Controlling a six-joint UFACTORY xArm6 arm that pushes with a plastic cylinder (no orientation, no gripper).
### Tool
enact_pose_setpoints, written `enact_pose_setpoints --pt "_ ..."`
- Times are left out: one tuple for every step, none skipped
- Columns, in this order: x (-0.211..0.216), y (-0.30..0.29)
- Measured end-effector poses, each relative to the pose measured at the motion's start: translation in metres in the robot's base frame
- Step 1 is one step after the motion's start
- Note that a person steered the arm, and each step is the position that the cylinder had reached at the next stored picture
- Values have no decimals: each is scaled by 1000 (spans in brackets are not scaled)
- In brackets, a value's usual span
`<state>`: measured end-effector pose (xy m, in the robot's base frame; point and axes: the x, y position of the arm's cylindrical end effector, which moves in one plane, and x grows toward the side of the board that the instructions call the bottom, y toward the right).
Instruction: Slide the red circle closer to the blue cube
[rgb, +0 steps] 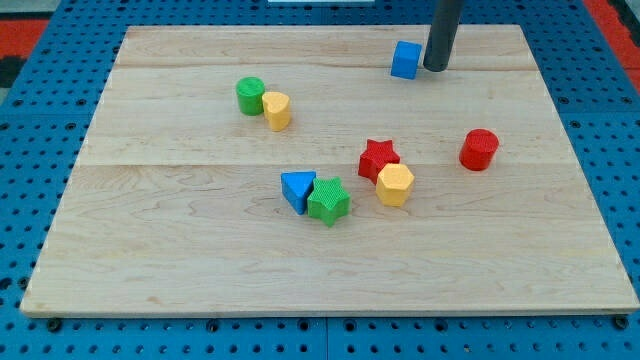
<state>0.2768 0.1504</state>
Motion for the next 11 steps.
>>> enact_pose_setpoints --pt "0 -6" --pt "13 -1" --pt "85 65" --pt "163 107" --pt "195 90" --pt "141 56" --pt "124 27" --pt "164 75" --pt "173 26" --pt "126 -6" --pt "69 -34"
